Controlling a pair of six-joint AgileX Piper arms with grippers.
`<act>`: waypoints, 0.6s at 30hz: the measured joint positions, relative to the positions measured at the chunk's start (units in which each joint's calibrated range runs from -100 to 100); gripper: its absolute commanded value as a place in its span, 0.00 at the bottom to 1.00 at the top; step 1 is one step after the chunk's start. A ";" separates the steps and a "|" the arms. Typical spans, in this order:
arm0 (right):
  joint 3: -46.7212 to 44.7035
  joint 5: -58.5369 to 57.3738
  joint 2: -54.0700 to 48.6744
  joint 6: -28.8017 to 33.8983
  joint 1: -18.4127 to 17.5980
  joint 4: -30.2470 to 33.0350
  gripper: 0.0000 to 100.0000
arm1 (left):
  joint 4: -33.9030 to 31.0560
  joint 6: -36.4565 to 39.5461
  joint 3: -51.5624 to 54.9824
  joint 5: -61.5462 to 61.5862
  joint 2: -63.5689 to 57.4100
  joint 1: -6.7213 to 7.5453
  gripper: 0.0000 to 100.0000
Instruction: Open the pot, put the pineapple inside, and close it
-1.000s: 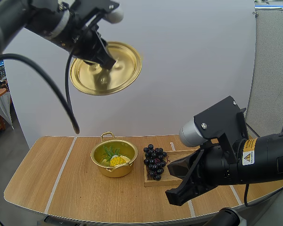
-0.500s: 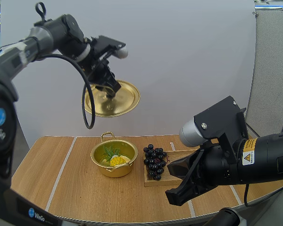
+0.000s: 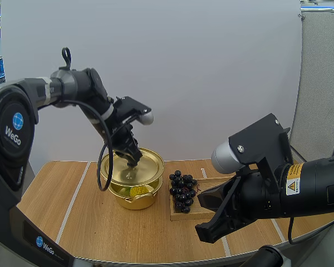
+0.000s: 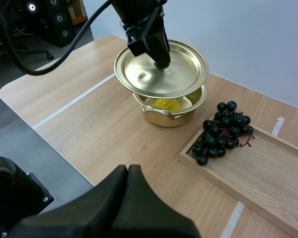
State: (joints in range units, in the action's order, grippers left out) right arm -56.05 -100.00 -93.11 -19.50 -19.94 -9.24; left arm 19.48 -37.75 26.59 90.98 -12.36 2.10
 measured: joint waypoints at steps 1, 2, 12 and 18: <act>0.00 0.00 0.00 0.00 0.00 0.00 0.00 | 0.14 -0.15 0.42 -0.67 0.00 0.00 0.00; 0.00 0.00 0.00 0.00 0.00 0.00 0.00 | 0.38 -0.87 1.69 -4.01 0.00 0.00 0.00; 0.00 0.00 0.00 0.00 0.00 0.19 0.00 | 1.32 -1.86 2.58 -14.80 2.50 0.00 0.00; 0.00 0.00 0.00 0.00 0.00 1.57 0.00 | 1.41 -1.95 2.73 -14.98 7.98 0.00 0.00</act>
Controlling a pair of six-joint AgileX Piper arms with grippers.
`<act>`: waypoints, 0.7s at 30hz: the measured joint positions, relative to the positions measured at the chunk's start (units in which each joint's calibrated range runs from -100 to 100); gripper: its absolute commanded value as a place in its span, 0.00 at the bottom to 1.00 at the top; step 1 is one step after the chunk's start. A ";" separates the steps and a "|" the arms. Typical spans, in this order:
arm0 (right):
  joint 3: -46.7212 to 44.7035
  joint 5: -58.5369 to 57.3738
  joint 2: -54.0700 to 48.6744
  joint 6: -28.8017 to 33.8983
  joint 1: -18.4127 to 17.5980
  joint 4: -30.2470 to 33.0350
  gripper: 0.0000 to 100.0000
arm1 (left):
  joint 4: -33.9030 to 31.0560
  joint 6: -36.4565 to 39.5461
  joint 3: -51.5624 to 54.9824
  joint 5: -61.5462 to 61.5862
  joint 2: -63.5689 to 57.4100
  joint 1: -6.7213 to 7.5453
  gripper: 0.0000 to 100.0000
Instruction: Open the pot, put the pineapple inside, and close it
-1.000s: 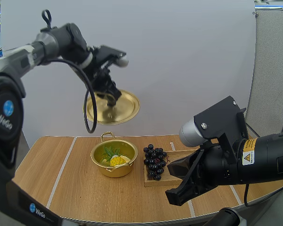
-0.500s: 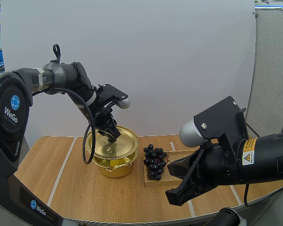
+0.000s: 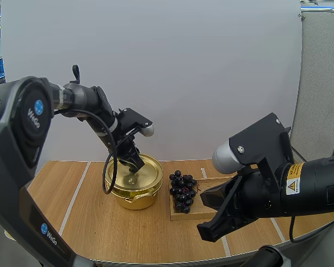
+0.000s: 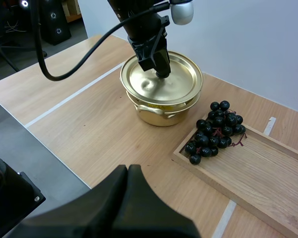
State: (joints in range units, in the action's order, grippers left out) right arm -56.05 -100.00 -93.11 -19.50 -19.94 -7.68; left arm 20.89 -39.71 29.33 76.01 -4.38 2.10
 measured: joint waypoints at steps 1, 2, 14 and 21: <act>0.00 0.00 0.00 0.00 0.00 0.00 0.00 | 0.15 -0.11 0.00 0.00 0.82 0.00 0.00; 0.00 0.00 0.00 0.00 0.00 0.00 0.00 | 0.20 -0.40 0.00 0.00 1.41 0.00 0.00; 0.00 0.00 0.00 0.00 0.00 0.00 0.00 | 1.26 -2.19 0.00 -2.18 4.98 0.00 0.00; 0.00 0.00 0.00 0.00 0.00 0.00 0.00 | 1.40 -2.28 0.00 -4.04 6.86 0.00 0.00</act>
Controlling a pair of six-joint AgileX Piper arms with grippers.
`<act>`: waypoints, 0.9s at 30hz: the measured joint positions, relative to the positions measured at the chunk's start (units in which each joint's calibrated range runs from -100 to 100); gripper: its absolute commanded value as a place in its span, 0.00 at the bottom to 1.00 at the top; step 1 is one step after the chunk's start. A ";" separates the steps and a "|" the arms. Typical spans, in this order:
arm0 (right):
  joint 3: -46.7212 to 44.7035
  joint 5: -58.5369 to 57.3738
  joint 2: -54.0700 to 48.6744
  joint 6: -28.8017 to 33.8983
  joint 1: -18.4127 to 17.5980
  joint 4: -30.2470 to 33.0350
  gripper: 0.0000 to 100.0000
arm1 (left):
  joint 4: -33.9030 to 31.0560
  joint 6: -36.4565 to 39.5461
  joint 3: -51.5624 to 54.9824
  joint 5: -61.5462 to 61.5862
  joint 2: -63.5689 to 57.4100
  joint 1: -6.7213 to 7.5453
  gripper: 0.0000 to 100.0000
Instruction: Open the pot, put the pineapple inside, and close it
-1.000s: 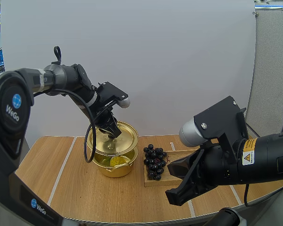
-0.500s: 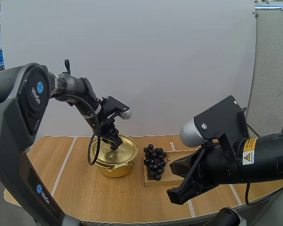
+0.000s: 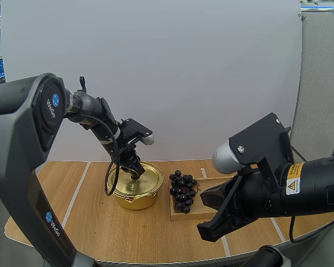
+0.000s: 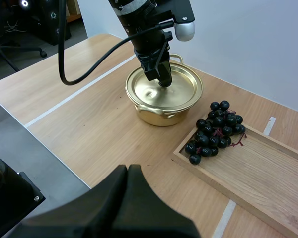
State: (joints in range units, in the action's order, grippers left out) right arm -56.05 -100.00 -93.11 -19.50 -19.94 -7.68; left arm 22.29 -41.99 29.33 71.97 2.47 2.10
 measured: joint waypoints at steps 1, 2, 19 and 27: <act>0.00 0.00 0.00 0.00 0.00 0.00 0.00 | 0.12 0.00 0.00 -0.22 0.36 0.00 0.00; 0.00 0.00 0.00 0.00 0.00 0.00 0.00 | 0.20 0.00 0.00 -0.22 0.49 0.00 0.00; 0.00 0.00 0.00 0.00 0.00 0.00 0.00 | 0.34 -2.80 -0.52 2.18 1.35 0.00 1.00; 0.00 0.00 0.00 0.00 0.00 0.00 0.00 | 0.07 -3.36 -0.23 5.86 1.80 0.00 1.00</act>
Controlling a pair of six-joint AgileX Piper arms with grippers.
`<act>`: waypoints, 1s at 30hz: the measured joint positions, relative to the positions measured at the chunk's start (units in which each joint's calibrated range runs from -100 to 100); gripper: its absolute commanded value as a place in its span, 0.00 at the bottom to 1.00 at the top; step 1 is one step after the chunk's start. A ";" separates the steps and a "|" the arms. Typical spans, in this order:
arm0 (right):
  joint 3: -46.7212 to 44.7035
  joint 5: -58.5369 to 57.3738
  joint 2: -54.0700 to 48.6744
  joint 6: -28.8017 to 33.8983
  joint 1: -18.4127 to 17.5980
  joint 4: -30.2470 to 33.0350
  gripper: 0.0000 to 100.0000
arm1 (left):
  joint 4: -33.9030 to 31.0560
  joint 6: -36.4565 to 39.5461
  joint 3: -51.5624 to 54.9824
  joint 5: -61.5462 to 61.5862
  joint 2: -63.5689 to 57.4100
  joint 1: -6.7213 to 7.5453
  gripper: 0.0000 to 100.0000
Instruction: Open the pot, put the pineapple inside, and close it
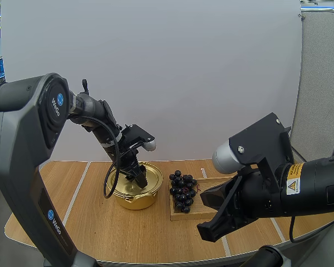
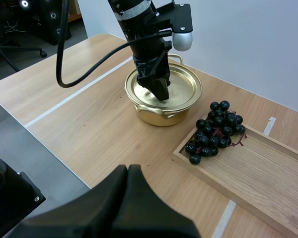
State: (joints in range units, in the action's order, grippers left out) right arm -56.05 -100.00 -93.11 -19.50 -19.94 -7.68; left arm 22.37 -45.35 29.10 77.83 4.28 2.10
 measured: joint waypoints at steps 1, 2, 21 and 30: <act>0.00 0.00 0.00 0.00 0.00 0.00 0.00 | -0.19 0.14 0.00 0.13 0.00 0.00 1.00; 0.00 0.00 0.00 0.00 0.00 0.00 0.00 | -0.31 0.14 0.00 0.13 0.00 0.00 1.00; 0.00 0.00 0.00 0.00 0.00 0.00 0.00 | -2.12 3.45 -5.48 16.95 -23.56 0.00 1.00; 0.00 0.00 0.00 0.00 0.35 0.00 0.00 | -2.12 3.54 -5.75 20.84 -40.07 0.00 1.00</act>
State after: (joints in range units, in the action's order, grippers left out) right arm -56.05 -100.00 -93.11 -19.50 -19.59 -7.68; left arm 20.24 -41.81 23.35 98.67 -35.79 2.10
